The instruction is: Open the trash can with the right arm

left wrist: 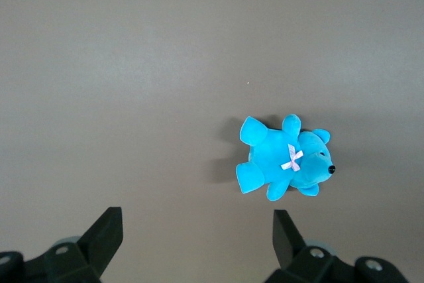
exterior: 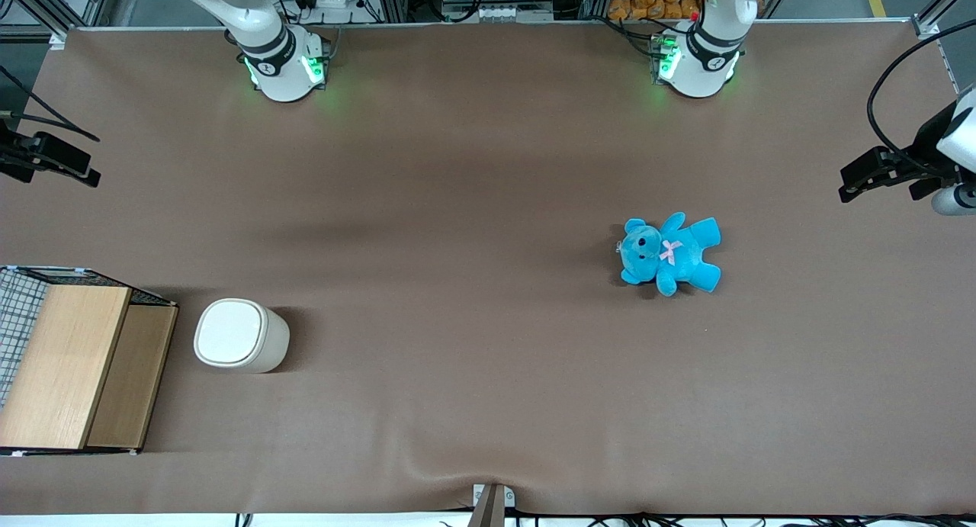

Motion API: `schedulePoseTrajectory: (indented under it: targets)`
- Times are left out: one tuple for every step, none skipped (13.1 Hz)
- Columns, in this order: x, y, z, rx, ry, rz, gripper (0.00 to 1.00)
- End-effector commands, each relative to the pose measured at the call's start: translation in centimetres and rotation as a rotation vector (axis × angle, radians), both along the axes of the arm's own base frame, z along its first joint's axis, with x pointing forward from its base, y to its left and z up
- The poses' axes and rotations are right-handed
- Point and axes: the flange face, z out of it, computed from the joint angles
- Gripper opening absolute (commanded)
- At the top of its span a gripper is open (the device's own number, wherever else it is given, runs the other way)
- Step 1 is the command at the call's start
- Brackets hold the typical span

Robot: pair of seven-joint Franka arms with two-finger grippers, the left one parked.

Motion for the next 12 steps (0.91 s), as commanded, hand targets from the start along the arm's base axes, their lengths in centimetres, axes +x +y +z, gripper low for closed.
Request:
schedulePoseTrajectory:
  targets:
    - [0.2, -0.3, 0.3, 0.003, 0.002, 0.001, 1.0]
    - [0.2, -0.2, 0.4, 0.001, 0.0, 0.001, 1.0]
    - [0.2, -0.2, 0.3, 0.004, 0.002, 0.0, 1.0]
    - [0.2, -0.3, 0.1, 0.008, 0.006, -0.005, 1.0]
    - [0.3, -0.3, -0.1, 0.008, 0.012, -0.006, 1.0]
    - [0.4, -0.1, -0.5, 0.008, 0.021, -0.006, 1.0]
    - [0.4, -0.1, -1.2, 0.009, 0.033, -0.006, 1.0]
    - [0.4, 0.0, -1.4, 0.011, 0.038, -0.006, 1.0]
    - [0.4, 0.0, -1.4, 0.011, 0.038, -0.006, 1.0]
    - [0.4, 0.0, -1.4, 0.011, 0.038, -0.006, 1.0]
    - [0.5, 0.0, -1.5, 0.011, 0.04, -0.006, 1.0]
    - [0.5, -0.1, -1.4, 0.011, 0.035, -0.008, 1.0]
